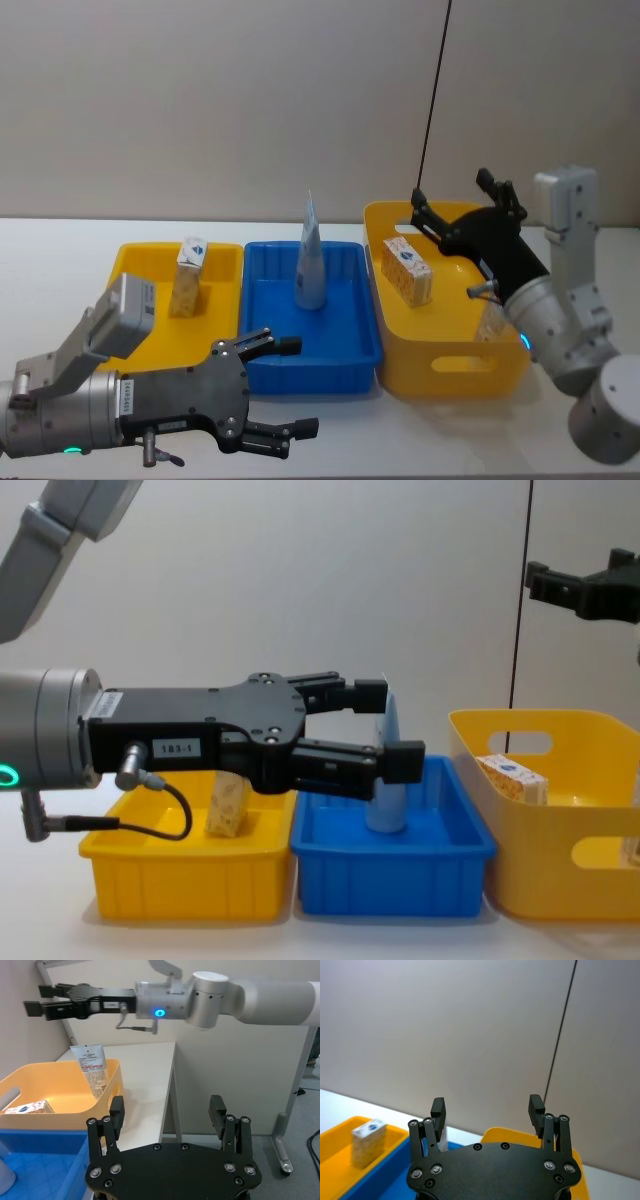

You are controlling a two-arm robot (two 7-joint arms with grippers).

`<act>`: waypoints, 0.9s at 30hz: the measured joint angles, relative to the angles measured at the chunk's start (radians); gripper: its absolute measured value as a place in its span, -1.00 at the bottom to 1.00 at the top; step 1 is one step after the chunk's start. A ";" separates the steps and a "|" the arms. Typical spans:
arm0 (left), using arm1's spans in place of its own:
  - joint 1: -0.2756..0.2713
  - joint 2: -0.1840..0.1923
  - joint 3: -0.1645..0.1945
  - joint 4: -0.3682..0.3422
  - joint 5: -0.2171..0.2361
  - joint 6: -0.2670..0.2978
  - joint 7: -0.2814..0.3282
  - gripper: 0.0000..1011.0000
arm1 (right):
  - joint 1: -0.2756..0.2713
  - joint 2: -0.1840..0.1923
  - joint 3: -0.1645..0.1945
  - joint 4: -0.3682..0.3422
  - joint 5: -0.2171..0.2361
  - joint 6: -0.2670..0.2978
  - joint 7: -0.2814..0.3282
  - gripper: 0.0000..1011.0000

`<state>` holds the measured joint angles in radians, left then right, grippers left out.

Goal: Bimanual collaborative sorting of washing and personal care products

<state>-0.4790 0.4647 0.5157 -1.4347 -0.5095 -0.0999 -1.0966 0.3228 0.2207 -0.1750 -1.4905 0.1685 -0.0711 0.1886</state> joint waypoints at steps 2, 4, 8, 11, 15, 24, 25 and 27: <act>0.000 0.000 0.000 0.000 0.000 0.000 0.000 0.98 | -0.022 0.008 0.003 -0.027 0.018 0.010 0.018 0.98; 0.000 0.000 0.000 0.000 0.000 0.000 0.000 0.98 | -0.061 0.022 0.010 -0.072 0.041 0.023 0.040 0.98; 0.000 0.000 0.000 0.000 0.000 0.000 0.000 0.98 | -0.127 0.044 0.022 -0.141 0.072 0.040 0.068 0.98; 0.000 0.000 0.000 0.000 0.000 0.000 0.000 0.98 | -0.213 0.069 0.041 -0.224 0.095 0.051 0.083 0.98; 0.000 0.000 0.000 0.000 0.000 0.000 0.000 0.98 | -0.292 0.086 0.059 -0.295 0.103 0.055 0.084 0.98; 0.000 0.000 0.000 0.000 0.000 0.000 0.000 0.98 | -0.413 0.098 0.090 -0.404 0.078 0.057 0.038 0.98; 0.000 0.000 0.000 0.000 0.000 0.000 0.000 0.98 | -0.429 0.097 0.094 -0.418 0.069 0.058 0.026 0.98; 0.000 0.000 0.000 0.000 0.000 0.000 0.000 0.98 | -0.439 0.096 0.097 -0.427 0.060 0.058 0.015 0.98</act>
<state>-0.4790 0.4648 0.5157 -1.4347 -0.5095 -0.0999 -1.0967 -0.1164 0.3168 -0.0781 -1.9177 0.2283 -0.0129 0.2040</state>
